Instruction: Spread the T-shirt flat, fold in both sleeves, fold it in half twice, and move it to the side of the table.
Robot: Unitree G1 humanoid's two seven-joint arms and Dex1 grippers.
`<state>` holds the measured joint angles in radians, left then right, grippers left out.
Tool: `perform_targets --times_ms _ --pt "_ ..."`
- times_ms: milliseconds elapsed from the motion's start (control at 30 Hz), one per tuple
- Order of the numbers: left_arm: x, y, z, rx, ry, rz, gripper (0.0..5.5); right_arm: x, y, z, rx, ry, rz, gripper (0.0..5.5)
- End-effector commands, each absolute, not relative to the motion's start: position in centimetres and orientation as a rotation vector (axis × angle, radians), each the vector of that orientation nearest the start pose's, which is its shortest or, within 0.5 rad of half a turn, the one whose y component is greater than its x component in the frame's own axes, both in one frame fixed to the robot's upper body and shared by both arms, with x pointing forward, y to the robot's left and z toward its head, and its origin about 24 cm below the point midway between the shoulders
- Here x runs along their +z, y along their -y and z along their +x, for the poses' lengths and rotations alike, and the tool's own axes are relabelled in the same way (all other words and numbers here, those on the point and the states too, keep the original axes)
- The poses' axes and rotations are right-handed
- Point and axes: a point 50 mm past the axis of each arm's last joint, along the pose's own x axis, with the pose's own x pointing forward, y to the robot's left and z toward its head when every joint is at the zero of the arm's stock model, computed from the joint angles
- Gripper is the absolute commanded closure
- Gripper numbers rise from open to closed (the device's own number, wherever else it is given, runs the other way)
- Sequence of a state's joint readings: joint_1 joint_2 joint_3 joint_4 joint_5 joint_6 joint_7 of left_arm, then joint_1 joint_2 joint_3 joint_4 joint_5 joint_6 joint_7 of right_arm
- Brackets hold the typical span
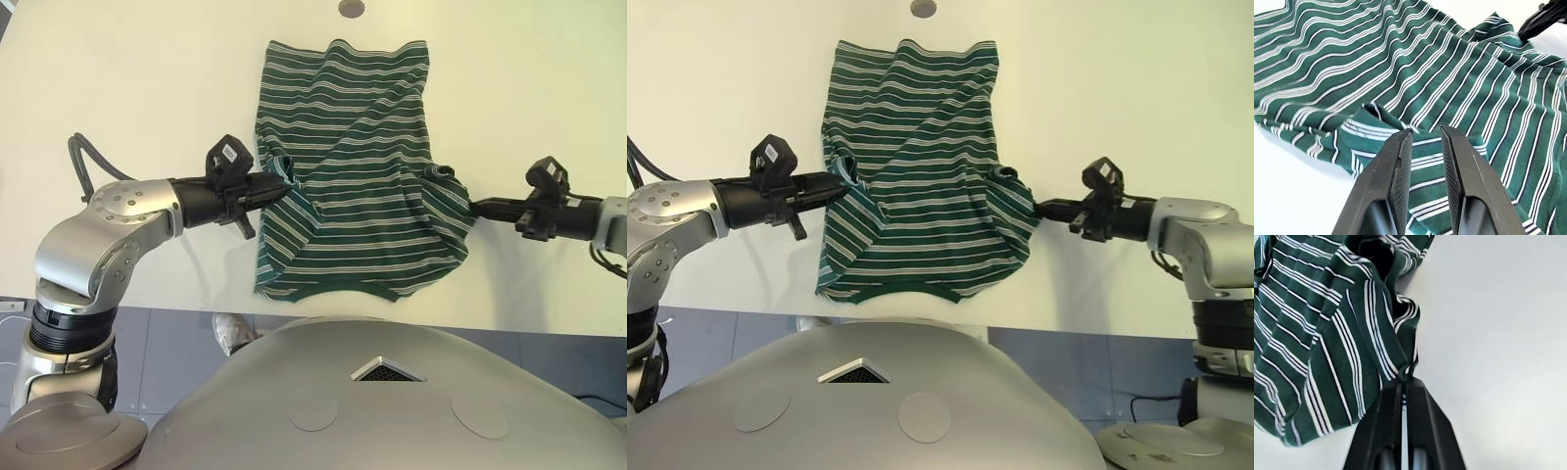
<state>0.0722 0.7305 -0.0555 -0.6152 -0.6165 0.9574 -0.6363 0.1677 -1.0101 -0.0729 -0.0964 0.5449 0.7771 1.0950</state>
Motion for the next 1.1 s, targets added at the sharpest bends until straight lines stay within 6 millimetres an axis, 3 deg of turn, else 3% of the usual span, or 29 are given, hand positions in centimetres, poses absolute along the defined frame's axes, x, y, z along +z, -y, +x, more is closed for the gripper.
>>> perform_targets --times_ms 33,100,267,367,500,567,633,733,767,833,900,967,1100 --pt "8.6 -17.8 18.8 -0.891 -0.639 0.077 4.46 8.6 30.0 17.9 0.886 -0.961 -0.040 5.45" --pt "8.6 -17.9 18.7 -0.887 -0.643 0.075 4.46 9.1 29.5 18.0 0.919 -0.936 -0.035 5.45" --pt "8.5 -18.0 18.7 -0.893 -0.651 0.078 4.46 11.3 25.4 18.5 1.091 -0.815 -0.025 5.45" --pt "8.8 -17.9 19.0 -0.907 -0.645 0.094 4.46 10.4 21.2 18.2 1.222 -0.787 -0.030 5.45" --pt "9.3 -18.3 19.1 -0.924 -0.628 0.162 4.46 6.9 16.9 17.8 1.249 -0.832 -0.109 5.45" --pt "9.4 -19.2 19.3 -0.889 -0.596 0.255 4.46 8.0 15.6 17.8 1.237 -0.785 -0.148 4.96" --pt "9.2 -20.5 18.7 -0.886 -0.578 0.400 4.08 8.6 16.7 17.6 1.239 -0.713 -0.190 4.49" --pt "9.0 -23.2 16.4 -1.083 -0.578 0.744 3.49 12.9 20.6 18.6 1.198 -0.489 -0.335 3.88" --pt "8.6 -24.0 15.5 -1.161 -0.584 0.839 3.29 13.3 22.1 18.3 1.208 -0.469 -0.428 3.65" --pt "7.8 -24.4 14.2 -1.291 -0.557 0.942 3.10 11.8 24.3 16.7 1.319 -0.492 -0.661 3.61" --pt "6.7 -23.4 13.2 -1.380 -0.464 0.989 3.10 9.3 25.4 14.6 1.460 -0.499 -0.814 3.61" --pt "5.8 -22.5 12.8 -1.420 -0.387 1.006 3.10 7.4 25.5 12.8 1.556 -0.456 -0.891 3.61" --pt "4.3 -21.9 12.5 -1.471 -0.323 1.049 3.10 5.8 24.4 12.5 1.518 -0.166 -1.019 3.61"
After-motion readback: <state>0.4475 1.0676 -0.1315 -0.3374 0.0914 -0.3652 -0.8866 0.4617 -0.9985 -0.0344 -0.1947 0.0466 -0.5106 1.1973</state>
